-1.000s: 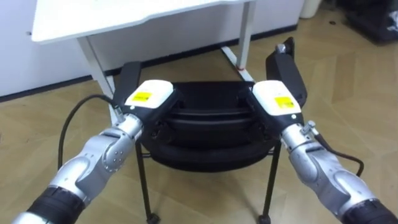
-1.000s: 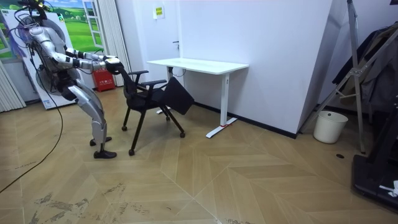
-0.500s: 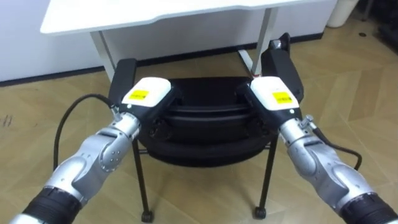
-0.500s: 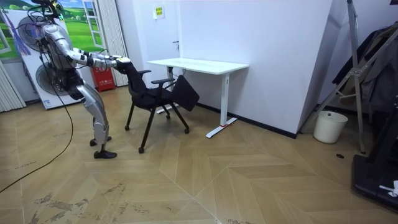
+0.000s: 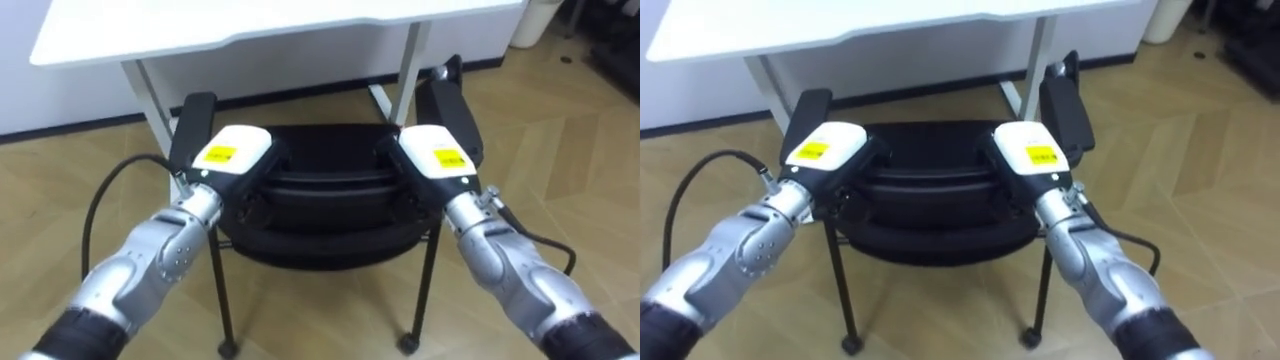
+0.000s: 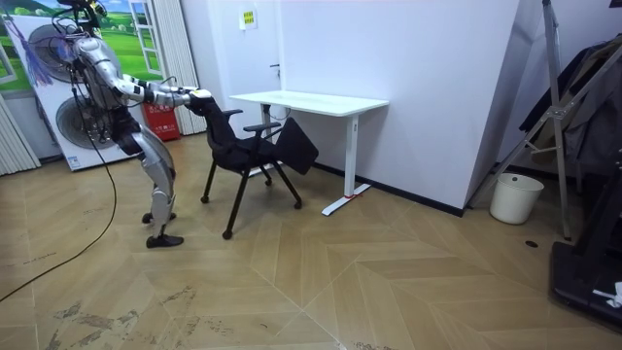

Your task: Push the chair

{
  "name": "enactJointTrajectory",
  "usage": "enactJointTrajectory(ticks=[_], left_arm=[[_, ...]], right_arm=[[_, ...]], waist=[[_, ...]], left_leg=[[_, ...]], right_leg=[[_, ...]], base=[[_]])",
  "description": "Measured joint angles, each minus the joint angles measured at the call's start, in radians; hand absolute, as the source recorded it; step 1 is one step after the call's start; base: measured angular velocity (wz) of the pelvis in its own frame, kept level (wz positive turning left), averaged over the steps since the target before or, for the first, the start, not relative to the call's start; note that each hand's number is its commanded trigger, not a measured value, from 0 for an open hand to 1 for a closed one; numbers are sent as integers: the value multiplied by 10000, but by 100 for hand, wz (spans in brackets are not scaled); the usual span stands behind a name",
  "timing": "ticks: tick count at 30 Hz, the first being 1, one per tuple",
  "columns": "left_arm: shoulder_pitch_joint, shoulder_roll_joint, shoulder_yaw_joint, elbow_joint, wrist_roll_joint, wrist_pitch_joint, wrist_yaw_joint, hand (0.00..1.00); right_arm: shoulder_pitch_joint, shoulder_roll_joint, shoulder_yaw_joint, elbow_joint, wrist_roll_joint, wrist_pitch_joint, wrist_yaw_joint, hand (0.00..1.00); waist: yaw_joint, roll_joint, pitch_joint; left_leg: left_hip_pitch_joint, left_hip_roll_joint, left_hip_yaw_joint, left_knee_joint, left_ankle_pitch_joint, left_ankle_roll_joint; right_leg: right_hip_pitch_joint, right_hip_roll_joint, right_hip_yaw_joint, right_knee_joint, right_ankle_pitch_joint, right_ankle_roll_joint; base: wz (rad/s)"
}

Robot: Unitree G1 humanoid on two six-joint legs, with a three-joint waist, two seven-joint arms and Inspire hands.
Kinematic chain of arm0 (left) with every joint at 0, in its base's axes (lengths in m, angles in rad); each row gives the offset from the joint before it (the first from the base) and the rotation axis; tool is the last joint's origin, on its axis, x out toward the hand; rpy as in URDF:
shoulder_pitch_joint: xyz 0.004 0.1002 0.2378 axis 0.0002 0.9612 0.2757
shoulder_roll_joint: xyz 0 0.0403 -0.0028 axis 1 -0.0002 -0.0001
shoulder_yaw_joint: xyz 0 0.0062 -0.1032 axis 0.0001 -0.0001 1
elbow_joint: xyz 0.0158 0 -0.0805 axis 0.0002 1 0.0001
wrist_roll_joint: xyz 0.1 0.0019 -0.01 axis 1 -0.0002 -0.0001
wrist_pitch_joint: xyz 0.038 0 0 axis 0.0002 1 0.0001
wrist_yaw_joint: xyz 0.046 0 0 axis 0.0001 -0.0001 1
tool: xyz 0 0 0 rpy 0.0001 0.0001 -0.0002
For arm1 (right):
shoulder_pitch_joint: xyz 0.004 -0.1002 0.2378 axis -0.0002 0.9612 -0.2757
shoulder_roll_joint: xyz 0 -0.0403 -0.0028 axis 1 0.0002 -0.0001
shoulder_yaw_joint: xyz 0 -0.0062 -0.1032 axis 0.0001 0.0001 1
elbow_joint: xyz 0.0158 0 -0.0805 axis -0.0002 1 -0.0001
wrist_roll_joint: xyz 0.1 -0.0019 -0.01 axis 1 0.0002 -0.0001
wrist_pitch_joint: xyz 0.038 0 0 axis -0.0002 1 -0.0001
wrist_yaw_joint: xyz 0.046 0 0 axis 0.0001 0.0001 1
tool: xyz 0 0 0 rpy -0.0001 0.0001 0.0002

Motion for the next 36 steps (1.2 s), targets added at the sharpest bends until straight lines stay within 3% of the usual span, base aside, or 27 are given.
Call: enactJointTrajectory(ticks=[1, 2, 3, 4, 5, 7, 8, 9, 11, 16, 17, 19, 22, 23, 25, 26, 28, 30, 31, 32, 33, 34, 36], left_arm=[[27, -65, -8, -25, -3, -18, -24, 100], [114, -154, -8, -96, 13, -72, -49, 100], [235, -178, -3, -185, 39, -141, -79, 100], [347, -145, -1, -290, 49, -152, -85, 100], [465, -51, -2, -549, 56, -161, -120, 100], [503, 102, 0, -803, 48, -159, -171, 100], [536, 215, 34, -982, 35, -146, -206, 100], [534, 275, 61, -1081, 34, -128, -256, 100], [518, 325, 84, -1186, 35, -99, -354, 100], [434, 509, 221, -1441, 145, -137, -488, 100], [401, 477, 346, -1505, 279, -164, -557, 100], [373, 535, 411, -1586, 339, -161, -667, 100], [449, 583, 473, -1783, 395, -154, -822, 100], [454, 616, 480, -1820, 395, -164, -839, 100], [443, 553, 531, -1803, 395, -155, -964, 100], [444, 516, 571, -1757, 395, -158, -1015, 100], [438, 486, 587, -1604, 406, -231, -989, 100], [432, 485, 585, -1552, 468, -240, -994, 100], [422, 494, 578, -1512, 468, -277, -981, 100], [380, 486, 610, -1408, 467, -337, -933, 100], [325, 478, 643, -1204, 467, -427, -804, 100], [289, 475, 643, -1090, 467, -463, -760, 100], [-19, 461, 566, -546, 439, -631, -602, 100]], right_arm=[[81, -86, -18, -99, 15, -31, -2, 100], [283, -198, -106, -316, 12, -7, 16, 100], [521, -315, -129, -555, 15, 97, 37, 100], [640, -313, -139, -683, 6, 160, 49, 100], [902, -356, -208, -1026, 0, 225, 42, 100], [1144, -342, -262, -1427, 1, 332, 30, 100], [1191, -306, -290, -1568, -11, 371, 27, 100], [1190, -241, -312, -1623, -35, 424, 40, 100], [1189, -185, -330, -1622, -41, 452, 24, 100], [1178, -148, -452, -1704, -28, 371, -96, 100], [1140, -112, -483, -1735, -19, 395, -85, 100], [1128, -8, -486, -1739, -3, 490, -56, 100], [1166, -1, -485, -1746, 79, 503, 6, 100], [1164, -3, -485, -1762, 151, 508, 47, 100], [1156, -15, -486, -1762, 176, 526, 110, 100], [1119, -5, -480, -1762, 205, 581, 184, 100], [1083, 57, -467, -1746, 176, 657, 329, 100], [1083, 221, -472, -1598, 152, 666, 345, 100], [1077, 256, -472, -1521, 153, 628, 320, 100], [981, 305, -469, -1300, 125, 500, 206, 100], [905, 354, -444, -1150, 70, 392, 75, 100], [866, 401, -426, -1010, 39, 337, -34, 100], [697, 467, -337, -600, 23, 155, -338, 100]], waist=[[47, 44, -13], [232, 122, -41], [464, 166, -91], [534, 183, -144], [498, 299, -254], [391, 107, -223], [270, 70, -225], [225, 37, -230], [110, -11, -223], [-19, -174, -194], [-8, -281, -138], [-3, -416, -180], [-7, -682, -189], [-2, -802, -174], [-17, -853, -170], [25, -839, -163], [153, -717, -100], [137, -588, -18], [76, -518, 20], [42, -333, 100], [46, -223, 129], [31, -189, 117], [-94, -172, 94]], left_leg=[[-107, -284, 93, -600, 72, 0], [-304, -672, 295, -1983, 533, 46], [-374, -815, 239, -2795, 1448, 343], [-343, -842, 174, -2924, 1763, 367], [-201, -927, 155, -2917, 2007, 532], [-65, -1030, 405, -2948, 2166, 572], [-66, -1065, 484, -2899, 2160, 1080], [-73, -1067, 542, -2831, 2088, 1305], [-69, -1079, 552, -2784, 1994, 1412], [-274, -1140, 576, -2706, 1883, 1453], [-301, -1188, 582, -2708, 1883, 1452], [-364, -1232, 580, -2656, 1836, 1422], [-318, -1453, 528, -2555, 1626, 1408], [-259, -1632, 499, -2522, 1578, 1462], [-247, -1786, 405, -2179, 1334, 1524], [-261, -1929, 156, -1901, 1150, 1541], [-274, -2109, -412, -1622, 1056, 1550], [-234, -2232, -1277, -1522, 1056, 1512], [-229, -2291, -1624, -1522, 1061, 1499], [-216, -2301, -2139, -1567, 1087, 1436], [-177, -2351, -2573, -1710, 1174, 1301], [-152, -2409, -2812, -1782, 1211, 1242], [-168, -2628, -3508, -1894, 1368, 996]], right_leg=[[-2, 0, 172, 16, -22, 38], [4, 13, 388, 57, -83, 133], [30, 36, 567, 63, -197, 276], [72, 25, 635, 65, -252, 366], [152, 27, 706, 59, -357, 547], [207, 81, 1064, -2, -430, 696], [228, 72, 1149, -15, -422, 730], [255, 54, 1193, -82, -402, 768], [360, 53, 1189, -272, -367, 829], [190, -18, 1201, -253, -443, 919], [118, -141, 1109, -134, -496, 879], [40, -263, 1081, -40, -632, 961], [29, -506, 1075, 239, -755, 917], [-10, -605, 1162, 505, -858, 943], [-47, -748, 1204, 985, -948, 997], [-219, -811, 1199, 1594, -936, 951], [-580, -806, 1206, 2696, -517, 804], [-1250, -524, 1432, 3850, 426, 589], [-1404, -339, 1483, 3948, 487, 575], [-1708, 32, 1490, 3788, 407, 489], [-2035, 374, 1508, 3218, 360, 469], [-2140, 542, 1583, 2771, 366, 458], [-2289, 940, 2120, 566, 566, 349]], base=[[-37], [-69], [-77], [-62], [-31], [-10], [-10], [-11], [-5], [0], [4], [2], [0], [-4], [-7], [-24], [-20], [9], [17], [12], [12], [26], [53]])
